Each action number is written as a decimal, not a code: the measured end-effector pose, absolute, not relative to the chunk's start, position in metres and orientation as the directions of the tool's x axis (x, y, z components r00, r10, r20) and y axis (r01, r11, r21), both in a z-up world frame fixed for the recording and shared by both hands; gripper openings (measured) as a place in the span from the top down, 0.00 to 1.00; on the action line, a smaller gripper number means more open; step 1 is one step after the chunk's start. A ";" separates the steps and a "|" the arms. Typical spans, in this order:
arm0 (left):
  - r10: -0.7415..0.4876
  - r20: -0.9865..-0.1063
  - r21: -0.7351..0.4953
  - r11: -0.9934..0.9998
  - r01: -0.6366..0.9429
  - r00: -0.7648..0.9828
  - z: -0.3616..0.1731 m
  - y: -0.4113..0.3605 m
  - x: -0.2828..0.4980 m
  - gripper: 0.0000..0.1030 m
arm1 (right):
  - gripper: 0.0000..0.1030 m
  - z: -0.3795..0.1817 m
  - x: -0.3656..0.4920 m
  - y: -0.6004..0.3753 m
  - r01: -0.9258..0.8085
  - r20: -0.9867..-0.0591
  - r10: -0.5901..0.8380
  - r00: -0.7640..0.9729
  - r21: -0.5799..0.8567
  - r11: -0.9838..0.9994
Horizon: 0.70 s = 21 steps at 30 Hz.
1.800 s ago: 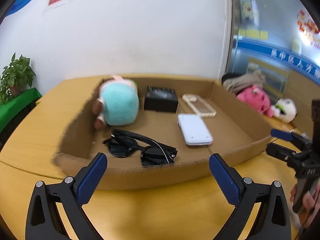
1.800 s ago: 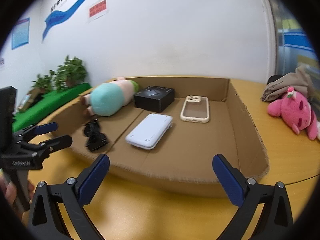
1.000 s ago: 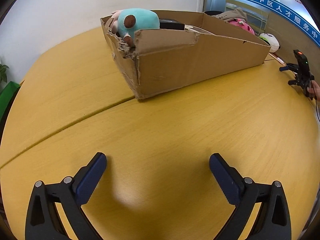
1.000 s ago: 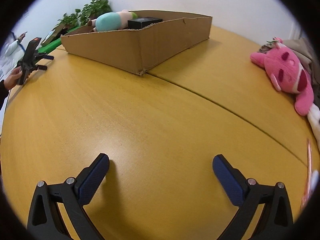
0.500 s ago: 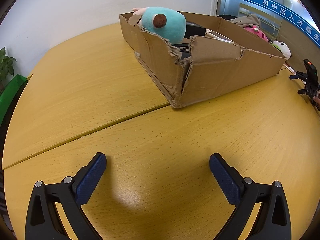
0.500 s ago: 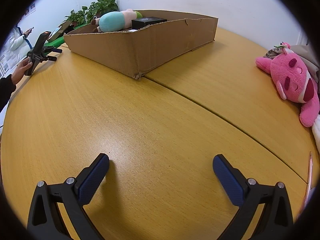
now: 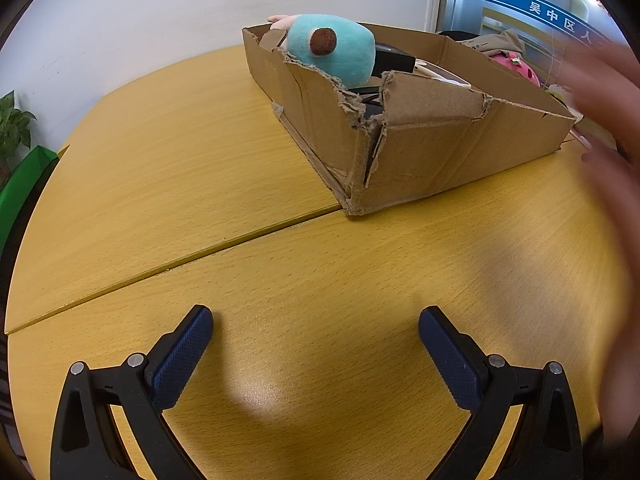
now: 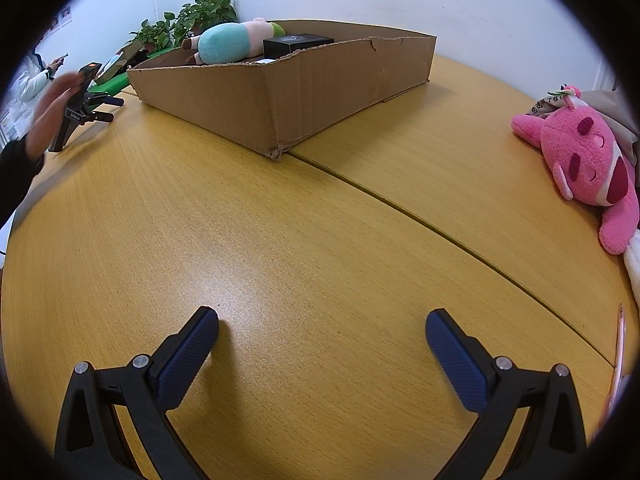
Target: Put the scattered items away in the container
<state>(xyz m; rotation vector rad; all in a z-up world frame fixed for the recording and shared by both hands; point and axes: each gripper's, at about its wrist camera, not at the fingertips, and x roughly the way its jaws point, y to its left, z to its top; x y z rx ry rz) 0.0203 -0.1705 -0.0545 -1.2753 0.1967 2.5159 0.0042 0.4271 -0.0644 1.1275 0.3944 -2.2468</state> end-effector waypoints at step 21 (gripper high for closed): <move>0.213 -0.803 -0.020 -0.943 -0.331 -0.556 -0.055 -0.168 0.018 0.00 | 0.00 -0.065 0.004 0.428 0.622 -0.804 -0.368 -0.467 -0.003 -0.783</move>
